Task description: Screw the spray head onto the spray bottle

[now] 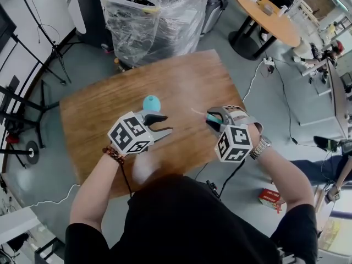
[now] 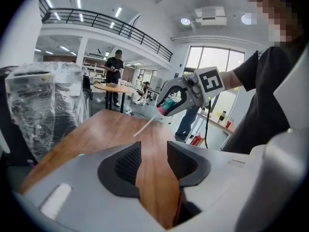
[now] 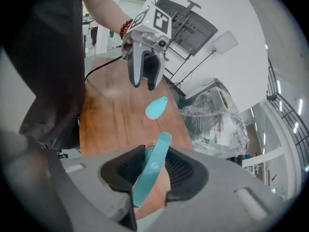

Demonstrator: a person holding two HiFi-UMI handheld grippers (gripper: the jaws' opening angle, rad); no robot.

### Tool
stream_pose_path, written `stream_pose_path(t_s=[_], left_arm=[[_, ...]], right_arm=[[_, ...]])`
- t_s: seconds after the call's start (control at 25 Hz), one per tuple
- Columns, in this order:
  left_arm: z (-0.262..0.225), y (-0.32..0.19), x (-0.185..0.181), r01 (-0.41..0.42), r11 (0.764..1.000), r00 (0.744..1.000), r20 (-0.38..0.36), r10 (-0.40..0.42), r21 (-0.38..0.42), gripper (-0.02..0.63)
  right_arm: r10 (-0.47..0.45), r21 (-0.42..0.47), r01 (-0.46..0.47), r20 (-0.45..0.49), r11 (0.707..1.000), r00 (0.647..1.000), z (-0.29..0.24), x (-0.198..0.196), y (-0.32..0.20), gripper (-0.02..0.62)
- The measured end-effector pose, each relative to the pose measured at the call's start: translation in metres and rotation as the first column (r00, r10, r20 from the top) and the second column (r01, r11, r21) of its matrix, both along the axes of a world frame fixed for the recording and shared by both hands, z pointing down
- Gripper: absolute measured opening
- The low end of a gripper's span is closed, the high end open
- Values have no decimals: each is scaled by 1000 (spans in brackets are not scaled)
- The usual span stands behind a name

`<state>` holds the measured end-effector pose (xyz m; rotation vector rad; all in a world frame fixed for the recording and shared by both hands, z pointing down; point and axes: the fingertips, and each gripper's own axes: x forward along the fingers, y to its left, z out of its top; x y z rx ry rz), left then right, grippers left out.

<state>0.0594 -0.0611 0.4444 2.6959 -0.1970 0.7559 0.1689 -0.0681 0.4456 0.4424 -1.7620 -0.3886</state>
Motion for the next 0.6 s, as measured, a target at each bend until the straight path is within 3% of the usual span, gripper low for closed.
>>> stream_pose_path(t_s=[0.16, 0.32, 0.48, 0.6], left_arm=[[18, -17, -29, 114, 992, 993, 15, -115, 56, 189], [40, -42, -55, 242, 963, 968, 30, -247, 116, 208], [58, -66, -71, 352, 920, 932, 25, -361, 171, 344], [66, -81, -76, 402, 891, 911, 8, -413, 213, 410]], right_arm=[[45, -33, -44, 30, 998, 999, -5, 0, -2, 121], [76, -53, -73, 50, 996, 996, -9, -1, -3, 121], [85, -58, -83, 44, 995, 995, -13, 1, -2, 121], [90, -63, -87, 38, 994, 995, -15, 1, -1, 121]])
